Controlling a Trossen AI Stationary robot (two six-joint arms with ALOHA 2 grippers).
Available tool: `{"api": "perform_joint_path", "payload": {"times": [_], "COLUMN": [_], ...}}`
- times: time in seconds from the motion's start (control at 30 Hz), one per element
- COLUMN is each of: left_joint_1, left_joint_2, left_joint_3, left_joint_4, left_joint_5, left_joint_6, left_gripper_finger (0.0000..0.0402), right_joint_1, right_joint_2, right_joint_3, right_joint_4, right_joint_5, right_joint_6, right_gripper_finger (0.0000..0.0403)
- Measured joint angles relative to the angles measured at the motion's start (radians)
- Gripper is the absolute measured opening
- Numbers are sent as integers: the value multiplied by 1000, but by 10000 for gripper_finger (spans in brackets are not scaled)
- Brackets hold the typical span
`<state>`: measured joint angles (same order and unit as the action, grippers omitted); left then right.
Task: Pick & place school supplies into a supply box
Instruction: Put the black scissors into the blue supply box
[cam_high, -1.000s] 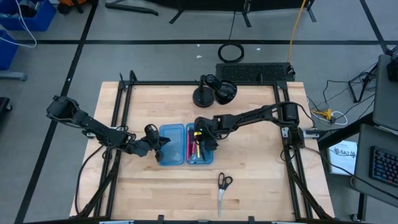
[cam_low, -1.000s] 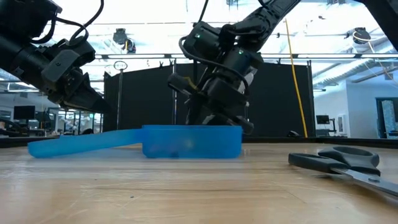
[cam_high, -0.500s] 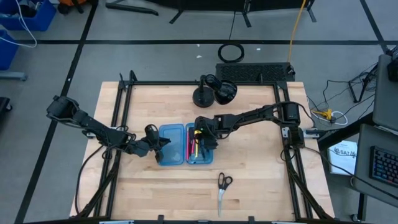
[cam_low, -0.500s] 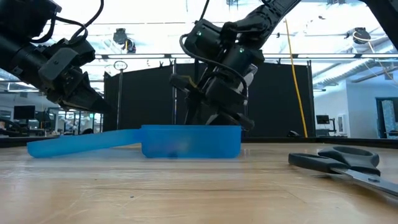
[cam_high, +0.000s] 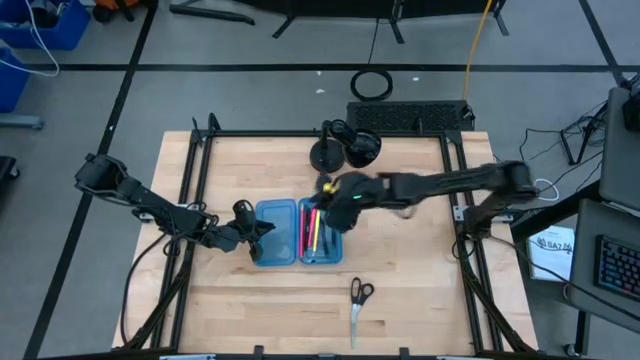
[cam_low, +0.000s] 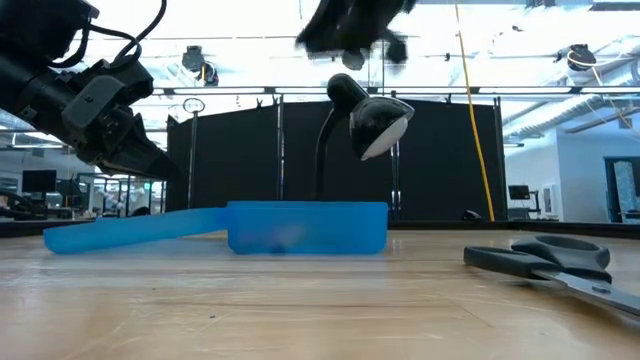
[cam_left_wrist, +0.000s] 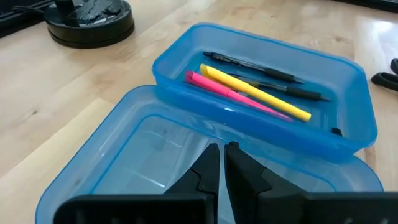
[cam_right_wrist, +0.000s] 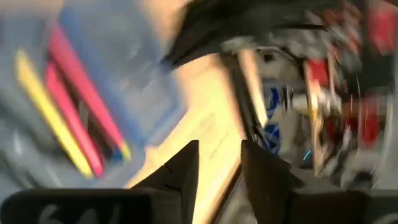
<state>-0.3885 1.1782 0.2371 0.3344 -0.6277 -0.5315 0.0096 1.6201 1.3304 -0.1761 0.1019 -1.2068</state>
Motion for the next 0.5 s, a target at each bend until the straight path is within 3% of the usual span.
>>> {"api": "perform_joint_path", "payload": {"times": [0.2, 0.3, 0.37, 0.5], "left_joint_1": [0, 0, 0, 0], "left_joint_2": [0, 0, 0, 0], "left_joint_3": [0, 0, 0, 0], "left_joint_4": [10, 49, 91, 172], "left_joint_5": [1, 0, 0, 1], "left_joint_6": [11, 74, 142, 278], "left_gripper_finger": [26, 26, 26, 26], "right_joint_1": [-12, 10, 41, 123], "right_joint_2": [-281, -392, -453, -535], "right_joint_3": [-38, -152, -261, -489], "right_joint_4": [-64, -46, 19, 227], "right_joint_5": [-160, -176, -127, 81], "right_joint_6": [712, 877, 930, 1058], "right_gripper_finger": [48, 12, 5, 4]}}
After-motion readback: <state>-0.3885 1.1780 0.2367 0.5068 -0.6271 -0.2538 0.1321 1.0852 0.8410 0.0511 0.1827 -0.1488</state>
